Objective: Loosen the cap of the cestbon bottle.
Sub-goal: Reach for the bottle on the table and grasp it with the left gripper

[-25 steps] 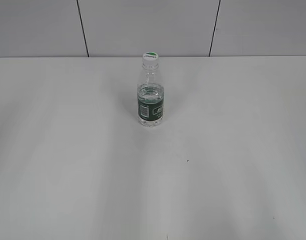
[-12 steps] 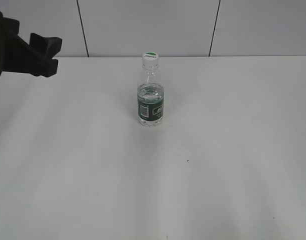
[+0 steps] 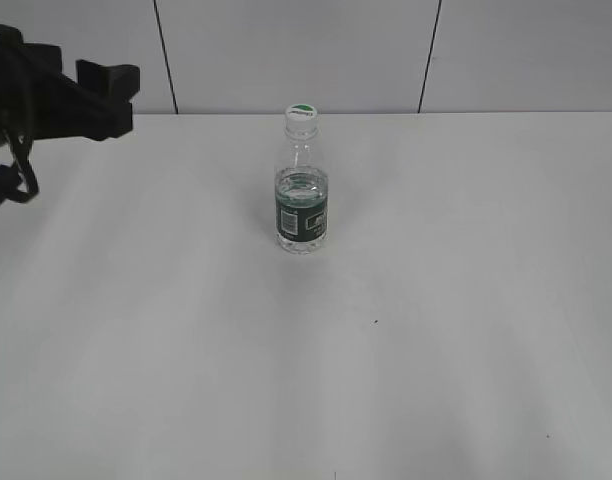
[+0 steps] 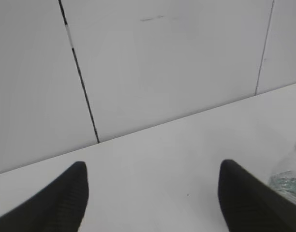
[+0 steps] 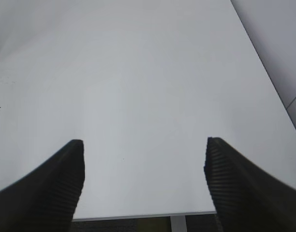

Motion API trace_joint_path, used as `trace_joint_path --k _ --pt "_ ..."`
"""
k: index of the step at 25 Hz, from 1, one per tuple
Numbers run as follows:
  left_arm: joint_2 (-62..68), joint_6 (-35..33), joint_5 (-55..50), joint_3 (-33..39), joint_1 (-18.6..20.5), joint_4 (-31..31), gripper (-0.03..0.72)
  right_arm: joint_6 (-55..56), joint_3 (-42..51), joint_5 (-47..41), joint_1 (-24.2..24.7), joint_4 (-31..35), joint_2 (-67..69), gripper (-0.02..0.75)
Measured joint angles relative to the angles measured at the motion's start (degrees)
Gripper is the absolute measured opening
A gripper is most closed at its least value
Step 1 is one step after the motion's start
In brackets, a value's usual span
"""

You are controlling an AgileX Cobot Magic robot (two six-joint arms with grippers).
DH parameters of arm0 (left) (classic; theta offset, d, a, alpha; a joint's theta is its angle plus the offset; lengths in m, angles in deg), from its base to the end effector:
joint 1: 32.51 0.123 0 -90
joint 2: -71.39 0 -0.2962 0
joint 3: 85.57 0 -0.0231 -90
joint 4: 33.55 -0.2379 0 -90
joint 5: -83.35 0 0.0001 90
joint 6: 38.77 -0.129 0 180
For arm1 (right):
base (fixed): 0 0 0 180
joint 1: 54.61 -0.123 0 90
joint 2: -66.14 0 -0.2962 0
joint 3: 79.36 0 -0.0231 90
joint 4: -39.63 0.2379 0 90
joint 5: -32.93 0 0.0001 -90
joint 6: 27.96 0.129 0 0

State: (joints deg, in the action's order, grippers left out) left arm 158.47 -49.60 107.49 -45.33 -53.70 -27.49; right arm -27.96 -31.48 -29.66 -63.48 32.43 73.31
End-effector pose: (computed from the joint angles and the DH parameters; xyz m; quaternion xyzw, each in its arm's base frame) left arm 0.2943 -0.1081 0.2632 0.1666 0.7663 -0.0690 0.6167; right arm 0.0038 -0.0139 0.2560 -0.0619 0.8516 -0.0225 0.5200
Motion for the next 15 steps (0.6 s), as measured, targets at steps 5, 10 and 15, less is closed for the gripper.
trace_joint_path --k 5,10,15 --pt "7.50 11.47 10.52 1.88 0.30 -16.59 0.506 0.00 0.00 0.00 0.00 0.00 0.00 0.589" --pt "17.25 12.97 24.34 4.70 0.30 -20.12 0.506 0.00 0.00 0.00 0.00 0.00 0.00 0.589" --pt "27.25 14.49 38.91 5.68 0.35 -25.11 0.506 0.00 0.00 0.00 0.00 0.00 0.00 0.589"
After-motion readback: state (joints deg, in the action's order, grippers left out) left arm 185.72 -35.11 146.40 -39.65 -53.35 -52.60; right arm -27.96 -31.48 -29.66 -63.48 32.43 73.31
